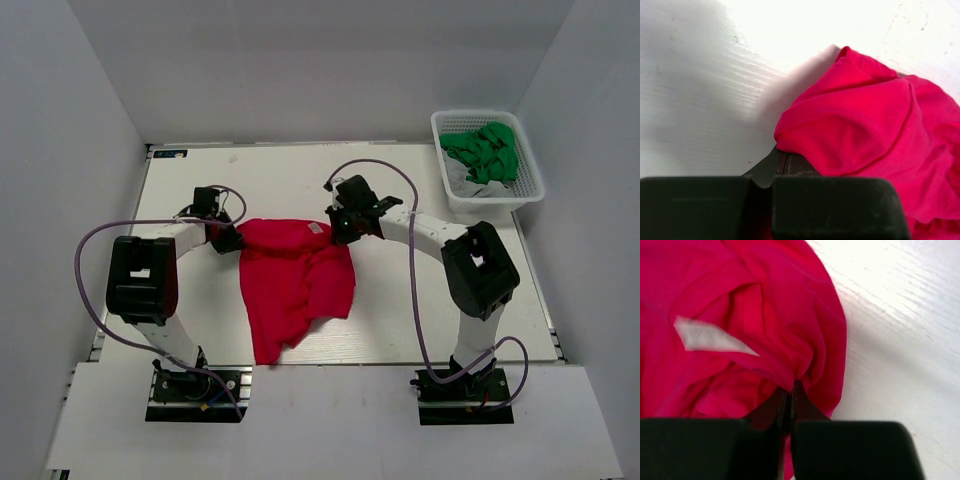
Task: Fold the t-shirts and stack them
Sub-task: Flatten out the tshirt
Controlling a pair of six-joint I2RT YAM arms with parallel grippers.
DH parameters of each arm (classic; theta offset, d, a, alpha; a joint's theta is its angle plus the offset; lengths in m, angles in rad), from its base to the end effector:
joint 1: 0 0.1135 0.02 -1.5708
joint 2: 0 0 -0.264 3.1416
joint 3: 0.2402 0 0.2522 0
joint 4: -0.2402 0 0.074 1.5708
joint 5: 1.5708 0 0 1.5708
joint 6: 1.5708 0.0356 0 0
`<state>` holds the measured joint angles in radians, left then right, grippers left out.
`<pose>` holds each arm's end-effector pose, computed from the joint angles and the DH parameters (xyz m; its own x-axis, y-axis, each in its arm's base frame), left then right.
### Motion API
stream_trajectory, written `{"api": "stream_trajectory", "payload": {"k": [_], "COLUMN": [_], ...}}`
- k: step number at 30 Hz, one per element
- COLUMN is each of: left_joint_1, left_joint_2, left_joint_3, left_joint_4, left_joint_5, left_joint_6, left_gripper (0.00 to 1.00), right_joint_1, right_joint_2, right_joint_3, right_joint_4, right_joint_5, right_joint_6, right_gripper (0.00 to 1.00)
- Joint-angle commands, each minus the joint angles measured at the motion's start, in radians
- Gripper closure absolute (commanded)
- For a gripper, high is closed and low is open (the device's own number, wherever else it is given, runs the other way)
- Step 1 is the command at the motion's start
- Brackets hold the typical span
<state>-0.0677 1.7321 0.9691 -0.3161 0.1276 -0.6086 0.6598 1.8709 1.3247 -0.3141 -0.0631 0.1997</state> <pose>0.3315 -0.0270 0.1518 -0.7942 -0.5145 -0.3232 -0.3986 0.8427 -0.3620 0.3225 0.2531 0.2067 -0.7148 -0.3040 -0.6298 -0.5126 0.8403 0.1762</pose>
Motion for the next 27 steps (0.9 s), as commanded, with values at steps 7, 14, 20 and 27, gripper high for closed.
{"api": "stream_trajectory", "payload": {"k": [7, 14, 20, 27], "left_joint_1": [-0.004, -0.004, -0.004, -0.004], "left_joint_2": [-0.188, -0.461, -0.667, -0.836], "left_joint_3": [0.083, 0.16, 0.267, 0.454], "left_joint_4": [0.009, 0.032, 0.04, 0.035], "left_joint_5": [-0.022, 0.142, 0.216, 0.317], "left_joint_6": [0.044, 0.085, 0.086, 0.095], "left_gripper": [1.0, 1.0, 1.0, 1.0], "right_joint_1": [-0.002, -0.002, -0.002, -0.002], "right_joint_2": [-0.131, -0.358, -0.605, -0.852], "right_joint_3": [0.054, 0.054, 0.065, 0.167], "right_joint_4": [0.029, 0.027, 0.034, 0.026], "right_joint_5": [0.127, 0.221, 0.264, 0.108], "right_joint_6": [0.014, -0.045, -0.109, -0.164], "right_gripper": [1.0, 1.0, 1.0, 1.0]}}
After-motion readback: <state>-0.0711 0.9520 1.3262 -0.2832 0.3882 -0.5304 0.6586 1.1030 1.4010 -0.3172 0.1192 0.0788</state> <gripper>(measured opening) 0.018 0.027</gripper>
